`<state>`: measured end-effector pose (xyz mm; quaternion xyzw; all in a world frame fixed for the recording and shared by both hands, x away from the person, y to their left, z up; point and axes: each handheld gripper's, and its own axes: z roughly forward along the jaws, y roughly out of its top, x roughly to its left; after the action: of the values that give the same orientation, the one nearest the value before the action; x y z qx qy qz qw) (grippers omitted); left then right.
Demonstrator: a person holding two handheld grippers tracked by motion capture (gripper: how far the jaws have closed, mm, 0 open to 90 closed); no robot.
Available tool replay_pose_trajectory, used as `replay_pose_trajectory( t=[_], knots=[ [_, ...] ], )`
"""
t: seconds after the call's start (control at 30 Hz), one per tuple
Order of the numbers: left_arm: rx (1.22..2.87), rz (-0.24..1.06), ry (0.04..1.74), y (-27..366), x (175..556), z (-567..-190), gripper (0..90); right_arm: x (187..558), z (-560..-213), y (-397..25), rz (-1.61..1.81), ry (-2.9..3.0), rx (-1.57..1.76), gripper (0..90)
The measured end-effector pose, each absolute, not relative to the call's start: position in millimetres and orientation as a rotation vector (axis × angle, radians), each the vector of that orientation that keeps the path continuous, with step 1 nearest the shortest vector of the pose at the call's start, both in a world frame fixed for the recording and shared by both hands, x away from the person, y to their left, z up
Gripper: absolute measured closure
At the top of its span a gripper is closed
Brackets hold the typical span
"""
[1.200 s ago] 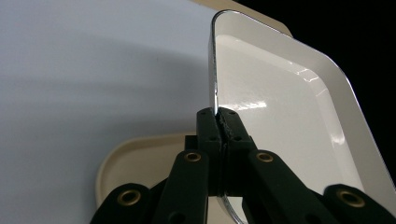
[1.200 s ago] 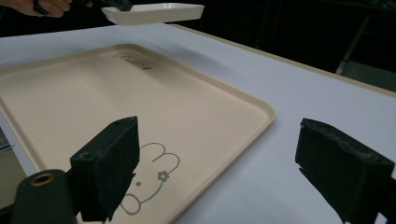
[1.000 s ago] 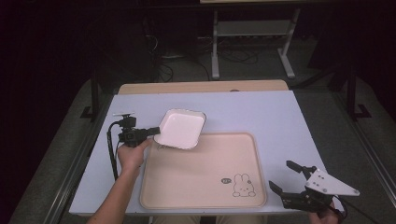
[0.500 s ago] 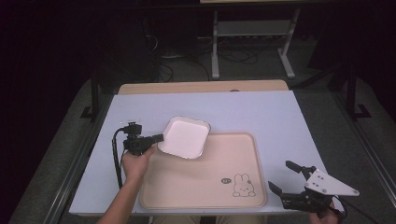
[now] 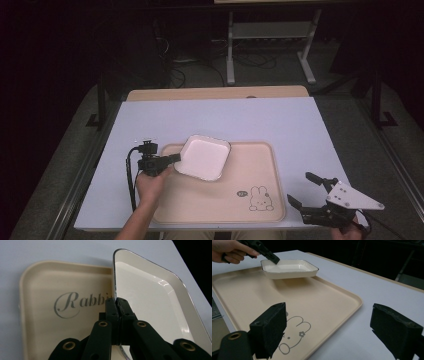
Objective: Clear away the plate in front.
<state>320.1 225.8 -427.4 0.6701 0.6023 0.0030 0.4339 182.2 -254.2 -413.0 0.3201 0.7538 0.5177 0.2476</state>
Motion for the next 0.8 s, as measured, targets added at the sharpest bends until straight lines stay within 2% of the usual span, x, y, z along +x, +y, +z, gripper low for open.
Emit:
replay_pose_trajectory(
  t=[0.8],
  knots=[
    [1.747, 0.057, 1.516, 209.3, 288.4, -439.9, 88.6, 182.1, -412.4, -253.2, 1.412, 2.058, 0.859, 12.9]
  ],
)
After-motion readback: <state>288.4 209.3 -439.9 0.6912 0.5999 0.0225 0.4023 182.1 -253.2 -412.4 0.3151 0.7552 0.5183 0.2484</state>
